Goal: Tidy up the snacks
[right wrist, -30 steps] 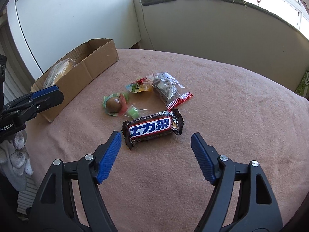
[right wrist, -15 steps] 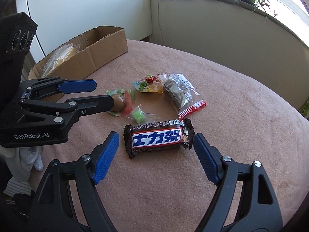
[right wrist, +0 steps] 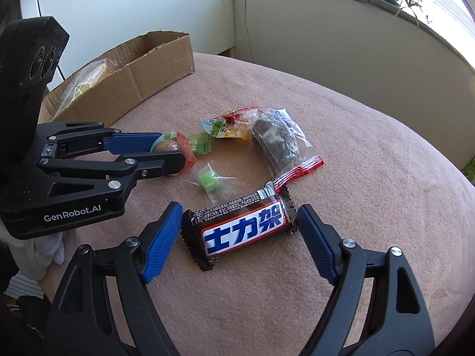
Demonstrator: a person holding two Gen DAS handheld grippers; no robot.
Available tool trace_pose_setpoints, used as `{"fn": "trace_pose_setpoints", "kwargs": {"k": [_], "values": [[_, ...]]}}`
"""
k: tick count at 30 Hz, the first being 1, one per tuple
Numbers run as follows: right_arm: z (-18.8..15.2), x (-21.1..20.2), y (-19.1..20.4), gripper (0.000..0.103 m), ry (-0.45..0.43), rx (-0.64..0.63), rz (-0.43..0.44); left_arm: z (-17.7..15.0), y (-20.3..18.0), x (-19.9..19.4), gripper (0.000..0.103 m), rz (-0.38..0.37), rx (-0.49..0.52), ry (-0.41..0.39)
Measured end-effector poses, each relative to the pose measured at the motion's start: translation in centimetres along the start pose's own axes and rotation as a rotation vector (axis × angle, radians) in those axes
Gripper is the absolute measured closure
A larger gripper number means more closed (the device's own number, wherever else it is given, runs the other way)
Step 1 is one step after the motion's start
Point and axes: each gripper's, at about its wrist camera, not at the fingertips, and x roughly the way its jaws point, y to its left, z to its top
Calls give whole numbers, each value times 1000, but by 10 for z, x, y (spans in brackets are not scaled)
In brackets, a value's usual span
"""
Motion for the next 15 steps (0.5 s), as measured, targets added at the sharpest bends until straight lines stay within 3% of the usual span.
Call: {"fn": "trace_pose_setpoints", "kwargs": {"k": [11, 15], "values": [[-6, -6, -10, 51, -6, 39, 9, -2, -1, -6, 75, 3, -1, -10], [-8, -10, -16, 53, -12, 75, 24, -4, 0, -12, 76, 4, 0, -20]]}}
